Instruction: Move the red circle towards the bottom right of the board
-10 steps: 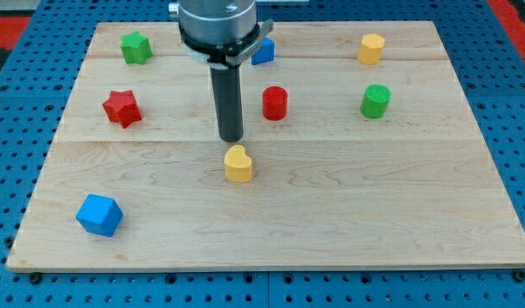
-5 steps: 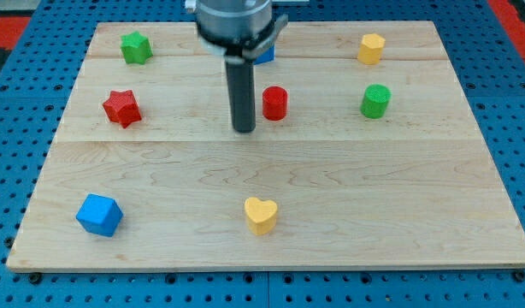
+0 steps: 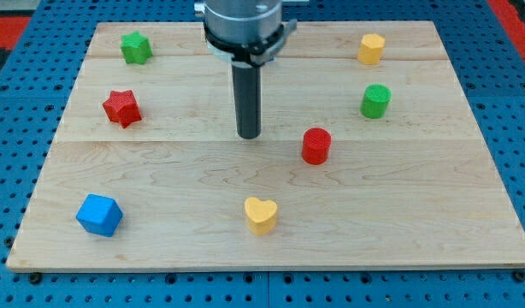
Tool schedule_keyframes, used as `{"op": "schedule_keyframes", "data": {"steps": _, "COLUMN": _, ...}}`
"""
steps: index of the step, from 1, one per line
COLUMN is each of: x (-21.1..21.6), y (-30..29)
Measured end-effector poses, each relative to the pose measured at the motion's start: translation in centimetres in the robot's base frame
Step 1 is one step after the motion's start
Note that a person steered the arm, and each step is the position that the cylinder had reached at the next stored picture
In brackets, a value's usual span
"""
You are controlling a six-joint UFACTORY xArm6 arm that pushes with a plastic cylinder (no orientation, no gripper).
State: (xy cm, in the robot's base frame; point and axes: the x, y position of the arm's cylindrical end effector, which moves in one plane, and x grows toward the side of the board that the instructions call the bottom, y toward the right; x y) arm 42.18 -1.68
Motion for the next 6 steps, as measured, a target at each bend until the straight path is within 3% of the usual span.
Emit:
{"op": "schedule_keyframes", "data": {"steps": 1, "x": 3.3, "y": 8.1}}
{"op": "schedule_keyframes", "data": {"steps": 2, "x": 9.5, "y": 12.4}}
{"op": "schedule_keyframes", "data": {"steps": 4, "x": 6.1, "y": 13.3}}
{"op": "schedule_keyframes", "data": {"steps": 5, "x": 10.0, "y": 17.6}}
{"op": "schedule_keyframes", "data": {"steps": 6, "x": 8.4, "y": 17.6}}
